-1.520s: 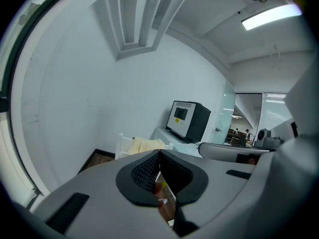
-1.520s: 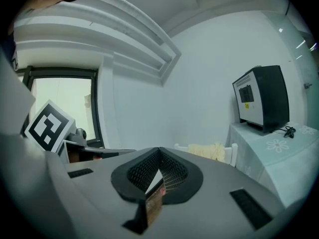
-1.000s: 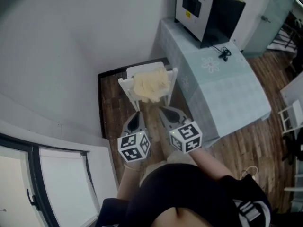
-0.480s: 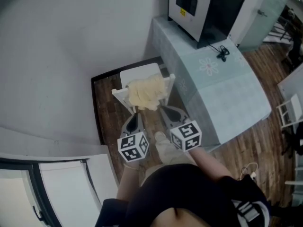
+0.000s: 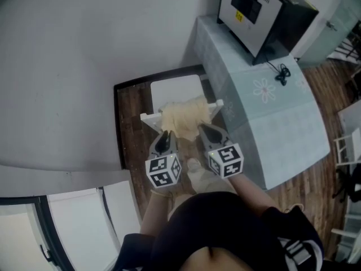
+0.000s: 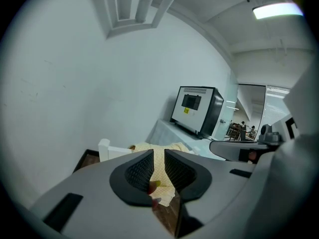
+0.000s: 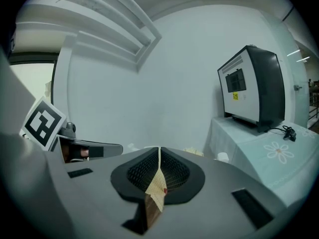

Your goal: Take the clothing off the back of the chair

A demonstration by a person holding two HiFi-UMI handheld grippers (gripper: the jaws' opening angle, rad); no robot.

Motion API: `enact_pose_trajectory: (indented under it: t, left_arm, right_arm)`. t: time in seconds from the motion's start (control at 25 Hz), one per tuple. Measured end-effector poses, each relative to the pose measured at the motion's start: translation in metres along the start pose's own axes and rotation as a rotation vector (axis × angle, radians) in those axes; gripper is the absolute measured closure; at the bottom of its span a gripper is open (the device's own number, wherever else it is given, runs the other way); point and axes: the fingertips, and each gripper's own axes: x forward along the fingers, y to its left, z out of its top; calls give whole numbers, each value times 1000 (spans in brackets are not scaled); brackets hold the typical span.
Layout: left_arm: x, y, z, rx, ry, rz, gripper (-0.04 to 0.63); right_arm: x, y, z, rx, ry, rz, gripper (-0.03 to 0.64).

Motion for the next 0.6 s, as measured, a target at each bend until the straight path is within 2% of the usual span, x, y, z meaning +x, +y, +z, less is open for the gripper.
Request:
enact_pose_trajectory:
  t: [0.24, 0.28, 0.36, 0.48, 0.6]
  left_arm:
    - [29, 15, -9, -15, 41, 17, 486]
    - [34, 16, -11, -17, 45, 19, 472]
    - [42, 18, -13, -19, 49, 21, 430]
    - [55, 22, -15, -21, 50, 28, 366]
    - [67, 29, -19, -21, 53, 49, 311]
  right_arm:
    - [28, -17, -9, 5, 43, -2, 593]
    - [32, -20, -11, 9, 51, -3, 576]
    - [39, -27, -17, 18, 70, -3, 480]
    - [49, -40, -25, 31, 96, -25, 409]
    - [57, -52, -32, 47, 116, -55, 377]
